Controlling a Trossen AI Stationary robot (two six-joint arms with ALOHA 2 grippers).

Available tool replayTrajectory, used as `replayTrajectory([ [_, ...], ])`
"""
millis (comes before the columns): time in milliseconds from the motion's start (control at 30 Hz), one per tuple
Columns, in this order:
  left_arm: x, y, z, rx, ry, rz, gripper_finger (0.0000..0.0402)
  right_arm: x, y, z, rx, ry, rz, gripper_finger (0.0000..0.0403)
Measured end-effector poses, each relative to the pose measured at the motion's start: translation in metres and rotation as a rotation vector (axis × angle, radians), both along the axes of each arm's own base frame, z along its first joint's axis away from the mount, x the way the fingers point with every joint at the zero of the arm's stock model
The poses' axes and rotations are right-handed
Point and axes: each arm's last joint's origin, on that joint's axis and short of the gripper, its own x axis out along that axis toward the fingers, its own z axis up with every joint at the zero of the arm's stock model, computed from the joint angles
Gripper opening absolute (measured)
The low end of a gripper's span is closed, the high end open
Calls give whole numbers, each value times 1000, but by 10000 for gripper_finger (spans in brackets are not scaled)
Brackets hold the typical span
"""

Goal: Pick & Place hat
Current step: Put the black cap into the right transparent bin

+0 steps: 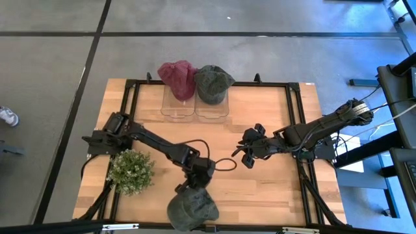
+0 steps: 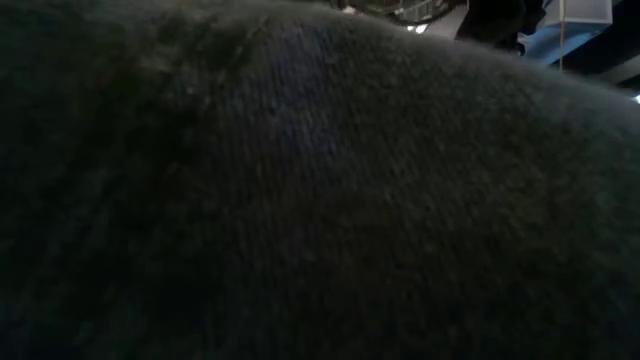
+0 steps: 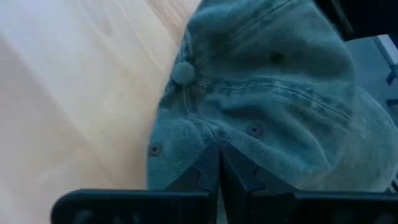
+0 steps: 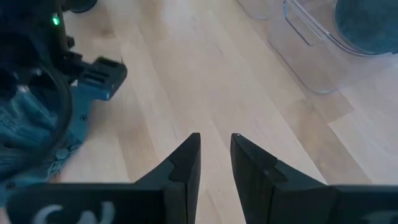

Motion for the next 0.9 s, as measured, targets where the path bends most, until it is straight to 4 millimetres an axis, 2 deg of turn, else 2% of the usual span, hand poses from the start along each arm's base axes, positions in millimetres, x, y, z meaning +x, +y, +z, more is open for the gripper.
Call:
replayTrajectory([
  [167,2,-11,-22,2,54,16,1,0,0,0,-1,0,0,90],
  [267,4,-10,-34,6,101,56,2,0,0,0,-1,1,1,90],
  [467,9,-1,-37,114,85,190,1,0,0,0,0,2,0,90],
  [700,20,31,-36,261,48,507,1,0,0,0,37,-8,-37,90],
  [900,26,60,-37,252,86,713,2,0,0,0,50,-8,-53,90],
])
